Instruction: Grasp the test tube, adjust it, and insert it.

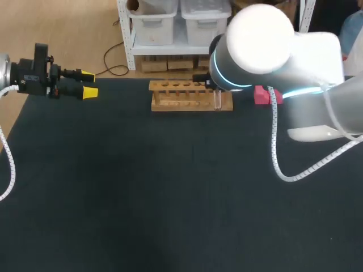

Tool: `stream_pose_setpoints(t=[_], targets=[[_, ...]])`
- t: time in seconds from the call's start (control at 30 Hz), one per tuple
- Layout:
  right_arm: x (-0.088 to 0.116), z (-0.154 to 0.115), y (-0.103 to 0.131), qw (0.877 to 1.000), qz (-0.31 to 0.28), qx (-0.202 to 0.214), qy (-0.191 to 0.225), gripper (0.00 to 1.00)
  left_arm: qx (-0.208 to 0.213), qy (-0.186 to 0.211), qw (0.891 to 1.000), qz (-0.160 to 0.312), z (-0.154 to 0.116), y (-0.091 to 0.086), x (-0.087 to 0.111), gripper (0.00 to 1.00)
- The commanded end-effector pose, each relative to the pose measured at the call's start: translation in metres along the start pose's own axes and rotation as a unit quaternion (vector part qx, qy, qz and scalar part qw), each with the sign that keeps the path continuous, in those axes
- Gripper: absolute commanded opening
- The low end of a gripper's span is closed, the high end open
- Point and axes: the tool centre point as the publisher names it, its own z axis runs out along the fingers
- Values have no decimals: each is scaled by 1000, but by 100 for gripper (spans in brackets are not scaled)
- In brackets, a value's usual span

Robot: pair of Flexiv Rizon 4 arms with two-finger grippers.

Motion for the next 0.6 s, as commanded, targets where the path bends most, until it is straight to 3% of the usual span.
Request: stream_pose_setpoints(t=[0.03,0.6], targets=[[1,-4,-3,997,0,-7,-81,0,0,-2,1000,2,0,0,1,100],[-32,-15,-2,979,-25,-29,-200,0,0,-2,1000,2,0,0,1,100]])
